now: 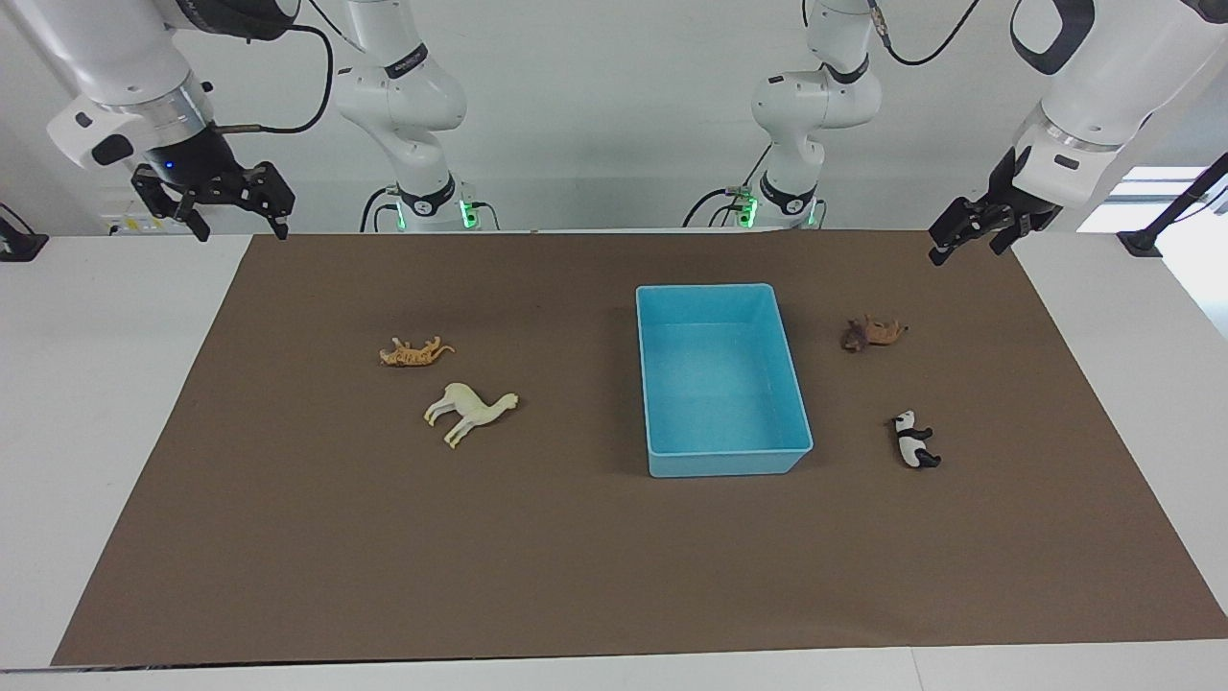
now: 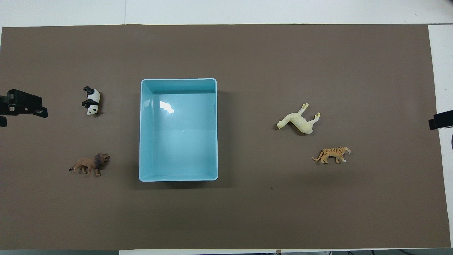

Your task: Put all toys into storage box

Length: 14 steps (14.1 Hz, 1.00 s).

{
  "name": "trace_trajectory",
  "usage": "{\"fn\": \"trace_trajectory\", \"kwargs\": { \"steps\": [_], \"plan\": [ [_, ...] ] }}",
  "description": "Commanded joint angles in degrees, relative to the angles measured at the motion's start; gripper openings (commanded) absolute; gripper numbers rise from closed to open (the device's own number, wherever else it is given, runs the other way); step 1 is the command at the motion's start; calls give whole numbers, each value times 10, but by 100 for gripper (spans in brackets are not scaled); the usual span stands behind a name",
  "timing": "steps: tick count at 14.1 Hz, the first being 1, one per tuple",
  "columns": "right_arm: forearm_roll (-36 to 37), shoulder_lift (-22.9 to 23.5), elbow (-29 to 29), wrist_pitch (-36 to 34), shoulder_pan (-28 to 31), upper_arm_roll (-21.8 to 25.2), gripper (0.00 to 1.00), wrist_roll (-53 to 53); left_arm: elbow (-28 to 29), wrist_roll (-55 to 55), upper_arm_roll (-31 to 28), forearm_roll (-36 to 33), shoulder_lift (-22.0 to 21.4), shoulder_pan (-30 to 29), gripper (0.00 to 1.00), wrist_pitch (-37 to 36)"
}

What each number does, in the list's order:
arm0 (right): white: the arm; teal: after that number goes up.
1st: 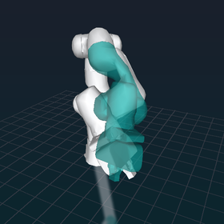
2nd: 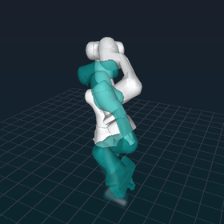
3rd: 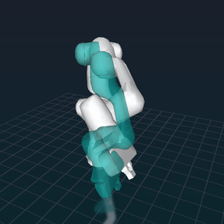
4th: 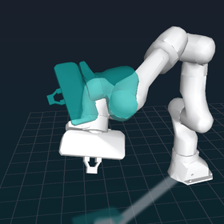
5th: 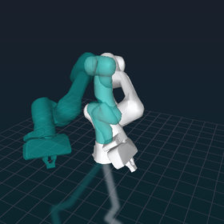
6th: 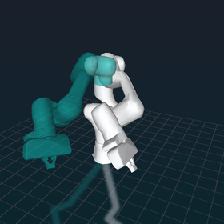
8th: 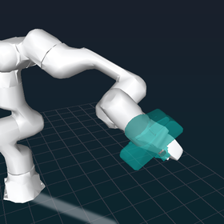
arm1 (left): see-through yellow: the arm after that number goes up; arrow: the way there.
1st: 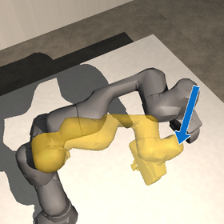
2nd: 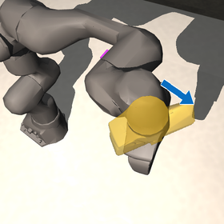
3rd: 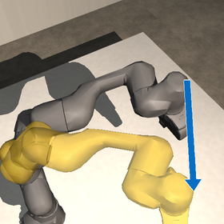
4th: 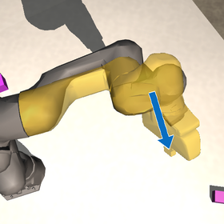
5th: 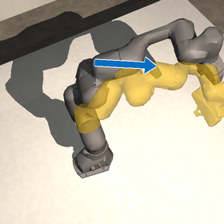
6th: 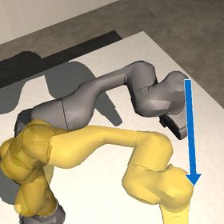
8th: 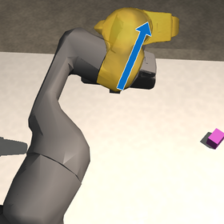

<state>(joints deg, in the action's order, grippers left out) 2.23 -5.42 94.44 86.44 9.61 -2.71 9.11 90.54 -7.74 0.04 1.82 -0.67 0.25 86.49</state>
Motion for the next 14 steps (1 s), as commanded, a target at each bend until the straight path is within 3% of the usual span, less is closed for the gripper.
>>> {"fn": "trace_trajectory", "kwargs": {
  "steps": [1, 6, 8, 11, 14],
  "plan": [
    [-12, -13, 15, 1, 14, -6, 100, 5, 3, 8, -1, 1, -9, -2, 100, 7],
    [-12, -14, 15, 1, 12, -6, 100, 5, 44, 5, -6, 0, -27, -9, 100, 54],
    [-12, -19, 28, 4, 5, -6, 100, -6, 83, 5, -5, -11, -34, -19, 100, 129],
    [-12, -27, 70, 48, -33, -14, 100, -173, 155, 8, -6, -11, -23, -42, 100, 249],
    [-13, -26, 113, 111, -66, -14, 100, -320, 167, 32, -6, -12, 44, -60, 100, 332]
  ]
}}
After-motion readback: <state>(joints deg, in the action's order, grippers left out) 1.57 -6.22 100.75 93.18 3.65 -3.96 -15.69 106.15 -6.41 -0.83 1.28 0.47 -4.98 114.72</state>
